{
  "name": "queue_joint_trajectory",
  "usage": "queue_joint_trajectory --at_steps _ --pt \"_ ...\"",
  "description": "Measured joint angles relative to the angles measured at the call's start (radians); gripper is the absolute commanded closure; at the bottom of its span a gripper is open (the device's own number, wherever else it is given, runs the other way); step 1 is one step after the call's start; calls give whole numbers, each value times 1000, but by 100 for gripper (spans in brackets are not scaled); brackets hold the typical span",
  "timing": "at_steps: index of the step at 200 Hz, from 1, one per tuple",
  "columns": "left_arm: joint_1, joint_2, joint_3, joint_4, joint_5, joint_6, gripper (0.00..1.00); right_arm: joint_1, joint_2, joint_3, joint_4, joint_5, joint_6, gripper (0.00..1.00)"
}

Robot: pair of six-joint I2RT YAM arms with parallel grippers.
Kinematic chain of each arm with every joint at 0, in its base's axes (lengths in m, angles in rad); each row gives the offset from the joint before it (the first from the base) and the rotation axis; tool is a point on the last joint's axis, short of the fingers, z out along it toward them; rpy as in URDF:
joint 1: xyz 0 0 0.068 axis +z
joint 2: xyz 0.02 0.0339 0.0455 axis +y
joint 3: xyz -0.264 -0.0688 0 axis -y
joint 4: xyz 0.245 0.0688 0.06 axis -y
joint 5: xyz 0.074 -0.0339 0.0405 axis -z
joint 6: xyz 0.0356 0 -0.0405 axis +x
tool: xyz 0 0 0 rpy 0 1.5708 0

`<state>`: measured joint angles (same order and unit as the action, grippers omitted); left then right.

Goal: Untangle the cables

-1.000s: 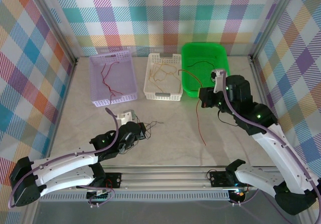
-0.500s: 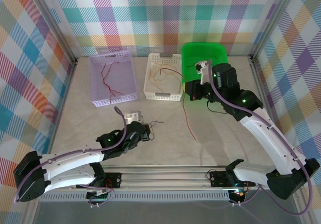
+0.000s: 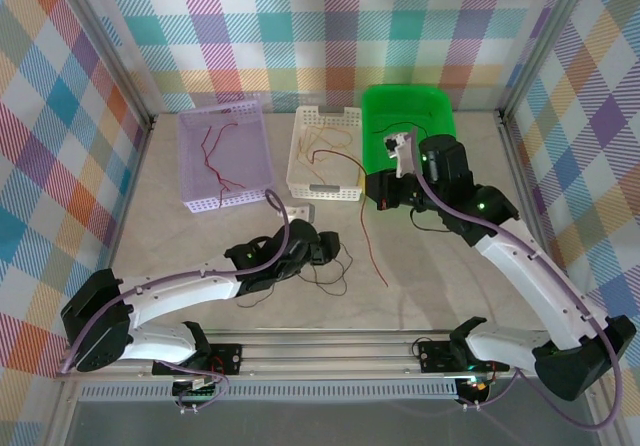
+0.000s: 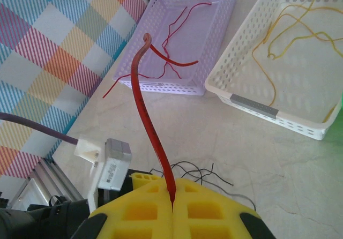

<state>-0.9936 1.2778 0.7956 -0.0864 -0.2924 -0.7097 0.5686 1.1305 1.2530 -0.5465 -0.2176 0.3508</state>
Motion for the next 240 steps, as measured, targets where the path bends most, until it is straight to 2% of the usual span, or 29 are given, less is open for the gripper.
queue_joint_trajectory --at_steps 35,80,110,162,240 --pt "2 -10 87 -29 2 32 12 -8 -36 -11 1 8 -1 100" --pt "2 -122 93 -15 27 0 0 -13 -56 -66 14 -24 -9 100" --pt "2 -132 103 37 58 -69 0 -13 -88 -118 40 -60 -16 100" --pt "2 -35 218 69 90 -171 0 -13 -128 -180 96 -117 -16 100" --pt "2 31 290 72 88 -245 0 -34 -158 -219 152 -103 0 100"
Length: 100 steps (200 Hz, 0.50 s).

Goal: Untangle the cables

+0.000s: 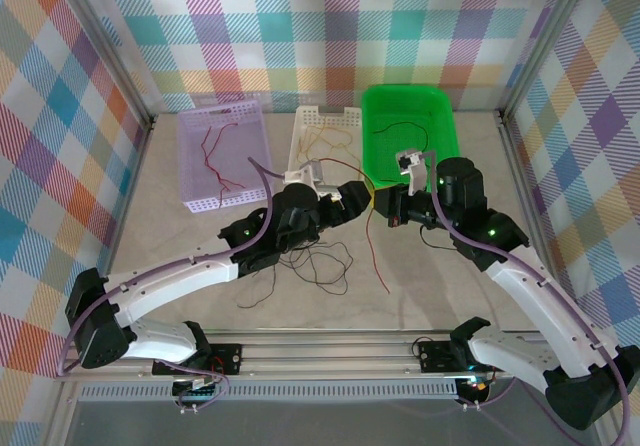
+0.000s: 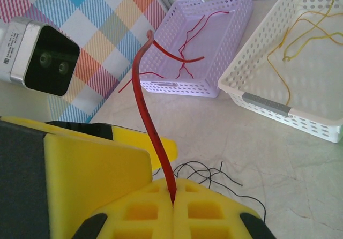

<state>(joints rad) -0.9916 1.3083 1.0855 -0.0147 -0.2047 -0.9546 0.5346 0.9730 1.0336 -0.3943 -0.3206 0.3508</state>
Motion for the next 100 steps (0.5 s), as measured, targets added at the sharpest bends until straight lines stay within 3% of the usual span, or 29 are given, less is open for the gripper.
queue_joint_trajectory --at_steps 100 --pt "-2 24 6 85 -5 -27 0 -12 -15 -13 61 17 8 100"
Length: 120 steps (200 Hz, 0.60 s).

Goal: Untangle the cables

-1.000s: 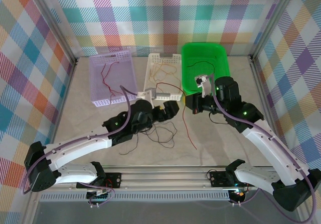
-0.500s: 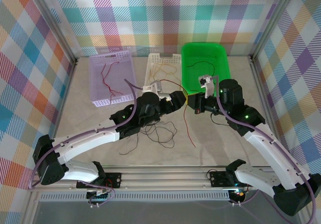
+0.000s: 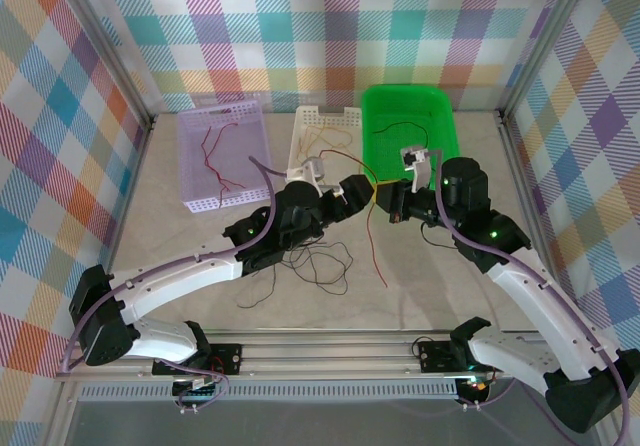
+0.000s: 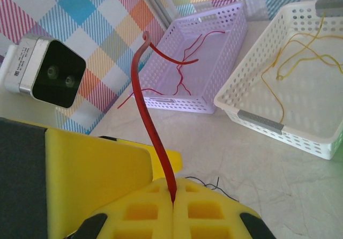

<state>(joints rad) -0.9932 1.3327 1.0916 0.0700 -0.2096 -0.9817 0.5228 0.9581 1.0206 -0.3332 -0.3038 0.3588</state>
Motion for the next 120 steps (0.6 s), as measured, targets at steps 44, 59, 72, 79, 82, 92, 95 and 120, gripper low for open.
queue_joint_trajectory --at_steps 44,59,72,79,82,92,95,120 --pt "-4 -20 -26 143 -37 -21 1 27 -1 -26 -26 -68 -2 100" --pt "-5 -72 -70 161 -79 -22 1 27 0 -28 -39 -76 -2 100" --pt "-5 -114 -83 162 -110 -21 4 27 0 -28 -42 -80 -2 100" --pt "-5 -129 -82 167 -122 -20 5 27 0 -28 -42 -84 -1 100" --pt "-5 -134 -81 168 -126 -21 5 27 0 -28 -42 -85 -1 100" --pt "-5 -145 -78 169 -134 -20 7 27 0 -28 -42 -91 -1 100" --pt "-5 -147 -77 169 -137 -21 7 27 0 -28 -42 -93 -1 100" --pt "-5 -138 -75 167 -144 -22 10 27 0 -28 -41 -115 0 100"
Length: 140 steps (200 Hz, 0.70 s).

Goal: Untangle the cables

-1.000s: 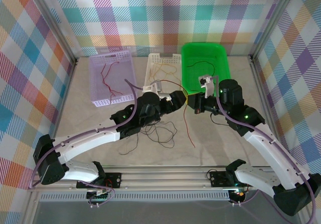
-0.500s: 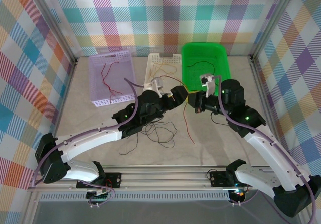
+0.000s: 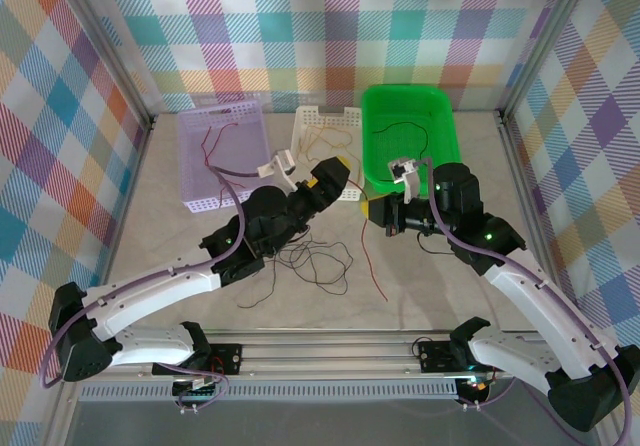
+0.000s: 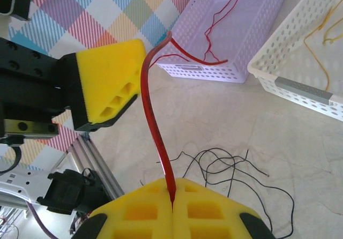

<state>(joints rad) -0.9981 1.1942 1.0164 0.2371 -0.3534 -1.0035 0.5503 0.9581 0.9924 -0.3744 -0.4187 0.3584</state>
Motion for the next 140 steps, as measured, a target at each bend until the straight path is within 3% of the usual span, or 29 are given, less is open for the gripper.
queue_joint_trajectory --at_steps 30,140 --pt "0 39 12 -10 2 -10 19 0 -3 -24 24 -40 8 100" --pt "-1 82 34 -27 23 -37 89 0 -11 -68 75 -117 29 100"
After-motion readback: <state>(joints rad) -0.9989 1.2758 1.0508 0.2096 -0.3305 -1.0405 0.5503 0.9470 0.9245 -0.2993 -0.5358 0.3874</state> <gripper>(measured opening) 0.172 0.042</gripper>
